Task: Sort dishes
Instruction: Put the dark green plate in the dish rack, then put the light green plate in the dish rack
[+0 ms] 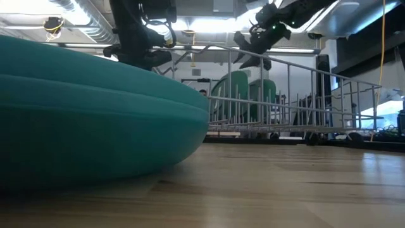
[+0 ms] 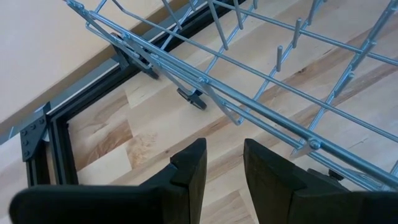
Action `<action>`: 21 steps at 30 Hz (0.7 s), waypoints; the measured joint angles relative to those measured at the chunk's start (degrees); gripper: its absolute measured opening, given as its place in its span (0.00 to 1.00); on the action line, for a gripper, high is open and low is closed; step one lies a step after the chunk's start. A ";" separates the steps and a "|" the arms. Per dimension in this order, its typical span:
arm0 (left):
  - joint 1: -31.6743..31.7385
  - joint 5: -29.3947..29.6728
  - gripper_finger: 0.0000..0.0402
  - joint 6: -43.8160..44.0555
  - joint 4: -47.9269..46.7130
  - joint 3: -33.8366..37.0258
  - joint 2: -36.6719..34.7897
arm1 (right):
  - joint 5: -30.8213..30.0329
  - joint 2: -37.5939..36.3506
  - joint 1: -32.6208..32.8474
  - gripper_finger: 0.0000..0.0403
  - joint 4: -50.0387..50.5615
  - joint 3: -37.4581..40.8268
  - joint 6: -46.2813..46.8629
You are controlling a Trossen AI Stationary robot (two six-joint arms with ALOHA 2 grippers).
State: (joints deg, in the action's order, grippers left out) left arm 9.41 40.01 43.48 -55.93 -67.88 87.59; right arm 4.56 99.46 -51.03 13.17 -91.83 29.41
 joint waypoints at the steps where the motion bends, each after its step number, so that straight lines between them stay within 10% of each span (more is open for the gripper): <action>1: 0.00 0.02 0.25 0.00 0.01 0.00 0.00 | -0.73 0.01 0.00 0.40 0.97 -0.82 -0.85; 15: 0.02 -1.49 0.25 -7.29 -7.96 -10.61 -0.03 | -1.62 0.02 0.62 0.40 20.47 -23.04 -15.71; 21: -0.07 -19.80 0.25 -7.91 -21.42 -22.97 -0.09 | 4.45 -0.04 3.56 0.40 36.99 -33.84 -24.88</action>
State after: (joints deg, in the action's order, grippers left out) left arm 9.34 20.21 35.58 -77.35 -90.85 87.50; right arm 9.01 99.42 -47.47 50.16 -125.66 4.53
